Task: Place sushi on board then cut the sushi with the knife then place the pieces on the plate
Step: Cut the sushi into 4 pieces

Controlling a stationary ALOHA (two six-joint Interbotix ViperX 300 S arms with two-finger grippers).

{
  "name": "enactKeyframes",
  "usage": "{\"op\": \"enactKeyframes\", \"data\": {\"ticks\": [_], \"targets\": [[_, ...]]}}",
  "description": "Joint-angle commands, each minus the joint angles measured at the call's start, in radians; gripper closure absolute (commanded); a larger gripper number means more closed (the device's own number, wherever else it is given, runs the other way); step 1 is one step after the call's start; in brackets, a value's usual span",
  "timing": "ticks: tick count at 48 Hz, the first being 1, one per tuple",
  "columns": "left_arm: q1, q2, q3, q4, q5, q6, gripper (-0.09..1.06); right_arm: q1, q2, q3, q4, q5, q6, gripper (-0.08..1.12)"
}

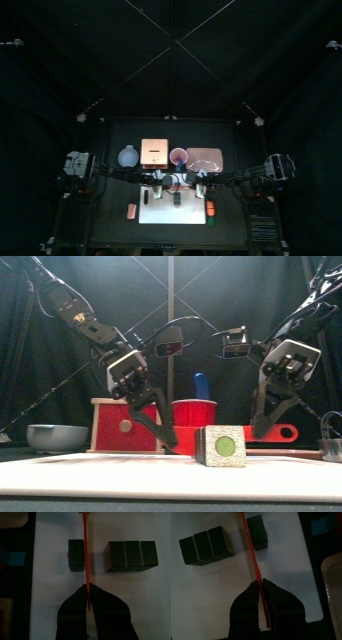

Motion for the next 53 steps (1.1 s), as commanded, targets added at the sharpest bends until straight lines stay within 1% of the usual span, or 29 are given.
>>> {"op": "enactKeyframes", "data": {"ticks": [1, 5, 9, 19, 22, 23, 25, 30, 35, 40, 43, 47, 53], "targets": [[0.003, -0.02, -0.009, 0.017, 0.003, 0.0, 0.55, -0.029, -0.029, -0.002, -0.002, 0.015, 0.008, 0.78], [0.005, -0.026, -0.011, 0.02, 0.003, 0.0, 0.55, -0.028, -0.037, -0.005, 0.003, 0.02, 0.009, 0.78], [-0.002, -0.037, -0.012, 0.02, 0.003, 0.0, 0.55, -0.021, -0.052, -0.012, 0.005, 0.032, 0.012, 0.78], [-0.006, -0.117, -0.011, 0.02, 0.025, 0.0, 0.55, 0.017, -0.12, -0.046, 0.029, 0.101, 0.014, 0.78], [-0.023, -0.137, -0.011, 0.018, 0.025, -0.002, 0.55, 0.035, -0.133, -0.055, 0.038, 0.109, 0.015, 0.78], [-0.037, -0.144, -0.012, 0.018, 0.025, -0.002, 0.55, 0.041, -0.138, -0.057, 0.041, 0.11, 0.015, 0.78], [-0.054, -0.149, -0.012, 0.018, 0.023, -0.002, 0.55, 0.052, -0.141, -0.06, 0.051, 0.11, 0.015, 0.78], [-0.087, -0.147, -0.012, 0.015, 0.021, -0.005, 0.55, 0.08, -0.143, -0.067, 0.069, 0.11, 0.015, 0.78], [-0.109, -0.141, -0.015, -0.003, 0.021, -0.005, 0.55, 0.101, -0.133, -0.077, 0.084, 0.11, 0.017, 0.78], [-0.112, -0.126, -0.021, -0.031, 0.021, -0.003, 0.55, 0.112, -0.123, -0.08, 0.092, 0.109, 0.017, 0.78], [-0.112, -0.117, -0.026, -0.04, 0.021, -0.002, 0.55, 0.115, -0.115, -0.08, 0.095, 0.11, 0.015, 0.78], [-0.114, -0.109, -0.032, -0.046, 0.023, -0.002, 0.55, 0.12, -0.109, -0.08, 0.103, 0.109, 0.017, 0.78], [-0.12, -0.104, -0.035, -0.046, 0.025, -0.003, 0.55, 0.126, -0.103, -0.08, 0.112, 0.109, 0.015, 0.78]]}}
